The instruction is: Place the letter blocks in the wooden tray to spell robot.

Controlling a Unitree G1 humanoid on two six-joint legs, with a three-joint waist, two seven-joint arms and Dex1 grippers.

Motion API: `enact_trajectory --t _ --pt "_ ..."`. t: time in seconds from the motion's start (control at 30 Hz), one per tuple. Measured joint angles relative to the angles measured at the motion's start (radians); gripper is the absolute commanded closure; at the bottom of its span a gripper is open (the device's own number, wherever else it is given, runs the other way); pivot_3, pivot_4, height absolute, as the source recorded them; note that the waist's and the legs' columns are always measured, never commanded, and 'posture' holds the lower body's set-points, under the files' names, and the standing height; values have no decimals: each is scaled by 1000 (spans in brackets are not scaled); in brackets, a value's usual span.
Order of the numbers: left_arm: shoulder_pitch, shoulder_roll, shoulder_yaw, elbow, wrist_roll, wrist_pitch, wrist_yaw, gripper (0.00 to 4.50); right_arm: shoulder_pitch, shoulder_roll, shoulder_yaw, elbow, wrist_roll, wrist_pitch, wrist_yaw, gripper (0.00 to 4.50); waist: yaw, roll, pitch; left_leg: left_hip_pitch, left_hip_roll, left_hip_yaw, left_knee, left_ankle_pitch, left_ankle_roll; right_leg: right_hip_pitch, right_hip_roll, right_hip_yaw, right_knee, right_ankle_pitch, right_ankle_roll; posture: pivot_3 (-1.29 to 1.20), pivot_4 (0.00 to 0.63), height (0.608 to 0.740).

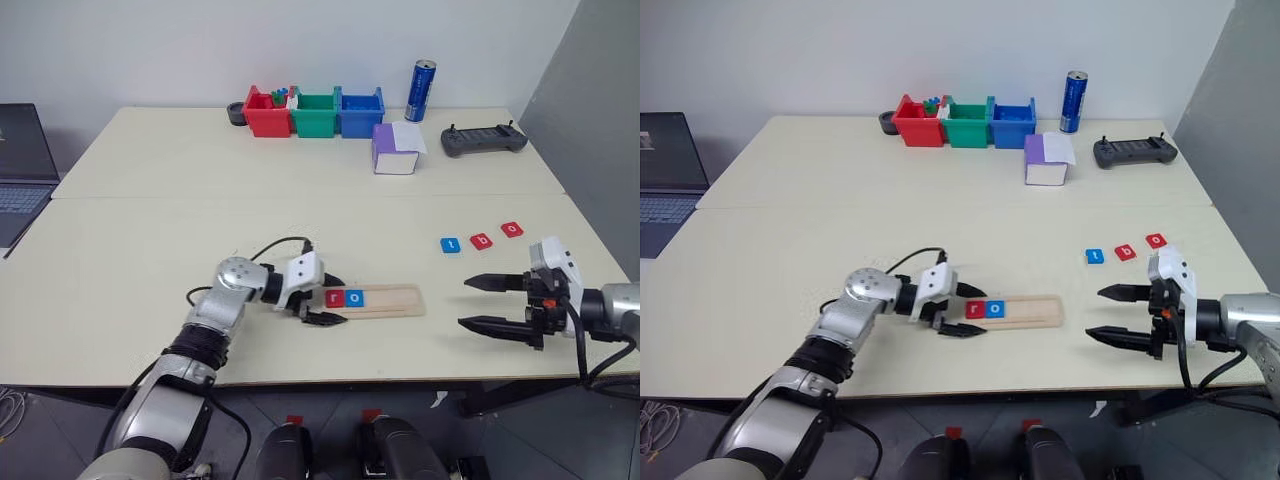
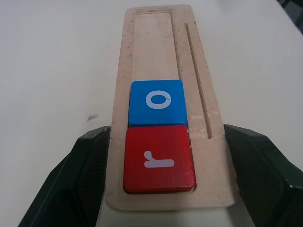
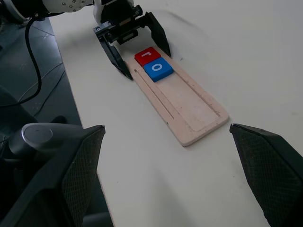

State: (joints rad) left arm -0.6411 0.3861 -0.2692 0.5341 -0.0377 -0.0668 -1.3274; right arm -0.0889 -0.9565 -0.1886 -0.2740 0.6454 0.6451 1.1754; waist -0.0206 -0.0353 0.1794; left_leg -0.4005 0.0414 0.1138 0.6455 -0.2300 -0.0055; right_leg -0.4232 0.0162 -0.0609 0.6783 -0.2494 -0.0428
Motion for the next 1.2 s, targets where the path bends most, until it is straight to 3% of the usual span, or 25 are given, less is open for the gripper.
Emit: enact_trajectory --t 0.27,0.73,0.83,1.2 --pt "23 -54 -31 -48 2 24 59 1117 64 0 -32 -58 3 -2 -35 0 -3 -1 0 0 0 -3 0 0 0 1 0 -3 0 0 0 0 150 740" --pt "45 -52 -50 -104 15 57 111 1117 73 1 -27 -75 5 8 -44 0 -2 -1 0 0 0 -4 0 0 0 1 0 -4 -1 0 0 0 150 740" --pt "45 -52 -50 -104 16 58 116 87 67 2 -24 -75 4 8 -44 0 -2 -1 0 0 0 -4 0 0 0 2 0 -4 -1 0 0 0 150 740" --pt "56 -8 -55 -157 8 64 86 39 70 3 -25 -74 4 8 -44 0 -2 -1 0 0 0 -4 -1 0 0 2 0 -4 -2 0 0 0 150 740"
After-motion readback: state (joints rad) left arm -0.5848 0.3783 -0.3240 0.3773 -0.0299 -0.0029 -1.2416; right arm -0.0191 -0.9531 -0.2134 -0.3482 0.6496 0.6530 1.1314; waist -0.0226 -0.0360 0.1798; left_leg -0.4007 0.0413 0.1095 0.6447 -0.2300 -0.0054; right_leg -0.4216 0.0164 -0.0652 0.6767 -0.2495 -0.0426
